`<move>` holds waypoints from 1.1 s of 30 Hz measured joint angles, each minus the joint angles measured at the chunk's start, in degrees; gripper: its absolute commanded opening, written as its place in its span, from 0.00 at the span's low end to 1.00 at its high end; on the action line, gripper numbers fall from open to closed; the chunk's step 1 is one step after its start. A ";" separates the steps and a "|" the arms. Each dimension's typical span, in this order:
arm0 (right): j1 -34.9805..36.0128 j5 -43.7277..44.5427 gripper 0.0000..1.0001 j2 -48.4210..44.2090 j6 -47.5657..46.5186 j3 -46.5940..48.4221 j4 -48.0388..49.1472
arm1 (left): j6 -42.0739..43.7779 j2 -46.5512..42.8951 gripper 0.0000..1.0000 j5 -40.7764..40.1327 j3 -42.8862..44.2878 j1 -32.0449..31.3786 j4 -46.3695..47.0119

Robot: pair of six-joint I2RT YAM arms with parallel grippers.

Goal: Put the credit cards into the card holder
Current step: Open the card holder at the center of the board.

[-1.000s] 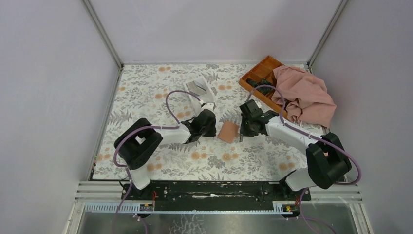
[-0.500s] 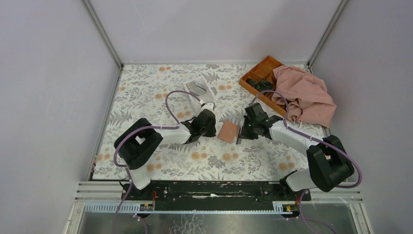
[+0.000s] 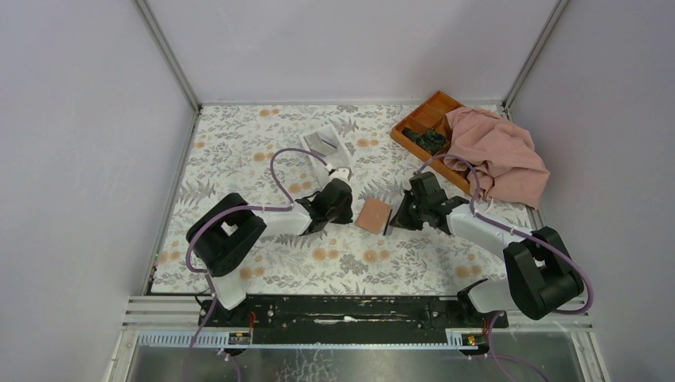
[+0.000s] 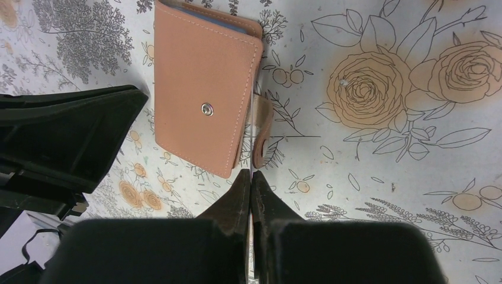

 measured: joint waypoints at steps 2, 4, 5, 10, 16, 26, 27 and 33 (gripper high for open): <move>-0.33 -0.68 0.00 -0.15 0.52 -0.52 0.87 | 0.02 0.00 0.16 0.00 -0.04 0.00 0.13; -0.70 -1.22 0.00 -0.35 0.96 -1.09 1.92 | 0.02 0.00 0.16 0.00 -0.07 0.00 0.15; -0.92 -1.49 0.00 -0.48 1.20 -1.42 2.43 | 0.02 0.00 0.16 -0.02 -0.09 0.00 0.17; -1.55 -2.71 0.00 -0.98 2.21 -2.32 4.11 | 0.02 0.02 0.15 0.00 -0.17 0.00 0.35; -2.05 -4.00 0.00 -1.62 3.28 -3.21 5.97 | 0.02 0.15 0.14 0.00 -0.20 -0.04 0.59; -2.49 -5.42 0.00 -1.62 5.01 -4.90 8.85 | 0.00 0.39 0.13 -0.02 -0.20 -0.17 1.27; -2.56 -5.42 0.00 -1.62 5.18 -5.22 9.31 | 0.02 0.39 0.13 -0.04 -0.28 -0.20 1.38; -3.02 -5.86 0.00 -1.62 6.91 -7.10 12.11 | 0.02 0.39 0.11 -0.04 -0.76 -0.24 2.23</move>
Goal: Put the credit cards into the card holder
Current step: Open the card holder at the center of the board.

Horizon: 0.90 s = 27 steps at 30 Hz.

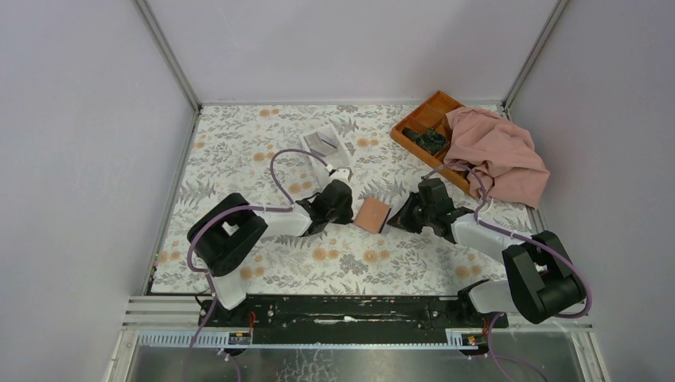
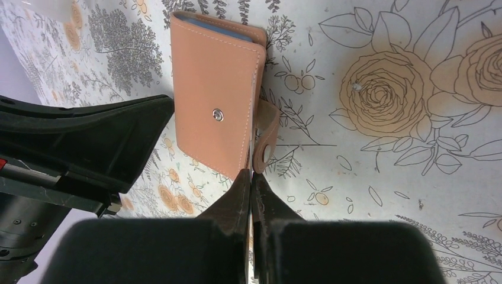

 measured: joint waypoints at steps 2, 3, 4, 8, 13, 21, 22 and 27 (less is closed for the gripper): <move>-0.20 -0.33 0.00 0.00 0.83 -1.01 1.36 | -0.02 0.00 0.11 0.00 -0.15 0.00 0.42; -0.28 -0.59 0.00 0.00 1.27 -1.57 2.01 | -0.02 0.00 0.10 0.00 -0.31 0.00 0.68; -0.33 -0.70 0.00 0.00 1.57 -1.99 2.51 | -0.02 0.00 0.10 0.00 -0.35 0.00 0.79; -0.68 -1.11 0.00 -0.22 3.06 -3.56 4.83 | -0.02 -0.02 0.10 -0.02 -0.63 0.00 1.31; -1.22 -1.57 0.00 -1.44 4.31 -5.01 7.17 | -0.02 -0.02 0.10 -0.02 -0.79 0.00 1.60; -1.64 -2.58 0.00 -2.49 5.22 -5.60 8.15 | -0.02 -0.02 0.09 -0.02 -0.98 -0.02 2.01; -1.68 -2.58 0.00 -2.54 5.33 -5.64 8.41 | -0.02 -0.02 0.09 -0.02 -0.98 -0.02 2.01; -1.79 -2.84 0.00 -2.67 5.51 -5.77 8.63 | -0.02 -0.02 0.09 -0.02 -0.98 -0.02 2.01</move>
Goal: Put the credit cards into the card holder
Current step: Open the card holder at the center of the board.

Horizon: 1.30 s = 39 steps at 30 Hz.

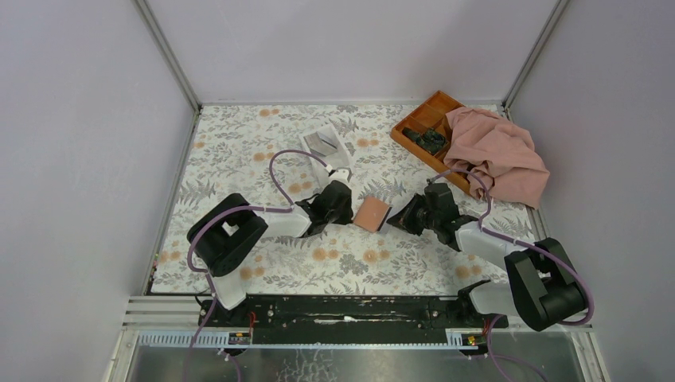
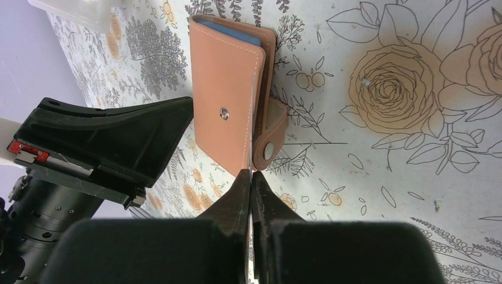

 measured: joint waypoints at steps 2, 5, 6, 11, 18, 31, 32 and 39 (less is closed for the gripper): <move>-0.04 -0.28 0.00 0.02 0.13 -0.24 0.46 | 0.00 0.00 0.09 0.00 -0.02 0.00 0.02; -0.13 -0.68 0.00 0.02 0.28 -0.68 1.42 | -0.02 0.00 0.08 0.00 -0.02 -0.07 0.02; -0.15 -0.74 0.00 0.07 0.35 -0.81 1.75 | -0.02 0.00 0.09 0.00 -0.02 -0.09 0.02; -0.26 -1.05 0.00 1.01 1.01 -1.53 4.07 | -0.02 0.00 0.08 0.00 -0.02 -0.11 0.02; -0.26 -1.18 0.00 2.14 1.84 -2.43 6.45 | -0.04 0.00 0.07 0.02 -0.02 -0.17 0.02; -0.28 -1.20 0.00 3.61 3.96 -5.11 11.91 | -0.07 0.11 0.04 -0.15 -0.02 -0.55 0.22; -0.28 -1.20 0.00 3.61 4.15 -5.25 12.24 | -0.07 0.13 0.04 -0.15 -0.02 -0.59 0.31; -0.33 -1.68 0.00 4.50 5.70 -6.21 16.02 | -0.24 0.35 0.03 -0.11 -0.02 -0.94 0.90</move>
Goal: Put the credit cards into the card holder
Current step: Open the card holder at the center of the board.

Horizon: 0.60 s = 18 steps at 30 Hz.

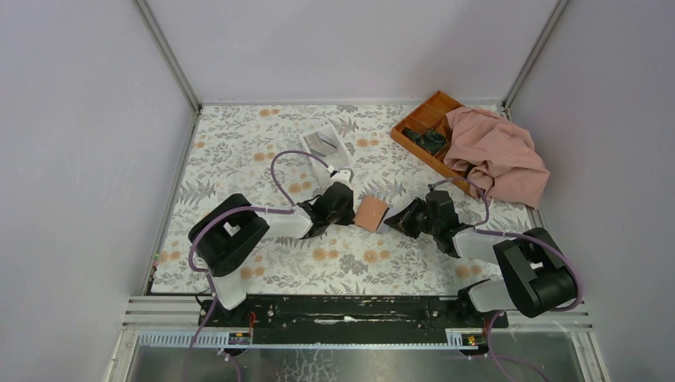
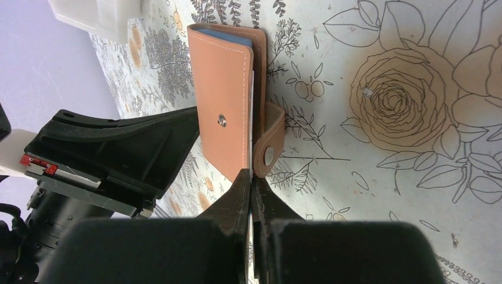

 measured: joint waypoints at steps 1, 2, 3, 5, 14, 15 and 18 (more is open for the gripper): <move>0.00 -0.09 0.00 0.11 0.15 -0.13 0.42 | -0.02 0.00 0.03 -0.02 0.00 0.00 0.00; 0.00 -0.22 0.00 0.17 0.26 -0.22 0.63 | -0.04 0.00 0.02 -0.02 0.00 0.00 0.00; -0.02 -0.42 0.00 0.24 0.37 -0.26 0.90 | -0.04 0.00 0.02 -0.02 0.00 0.00 0.00; -0.02 -0.70 0.00 0.52 0.46 -0.31 1.64 | -0.04 0.00 0.02 -0.02 0.00 0.00 0.00; -0.04 -0.83 0.00 -0.07 0.11 -0.42 1.09 | -0.04 0.04 0.02 -0.04 0.00 0.00 0.02; -0.04 -0.74 0.00 -0.81 -0.15 -0.42 0.24 | -0.04 0.04 0.02 -0.02 0.00 0.00 0.02; -0.04 -0.31 0.00 -2.97 -1.03 -0.42 -1.86 | -0.04 0.04 0.02 -0.02 0.00 0.00 0.02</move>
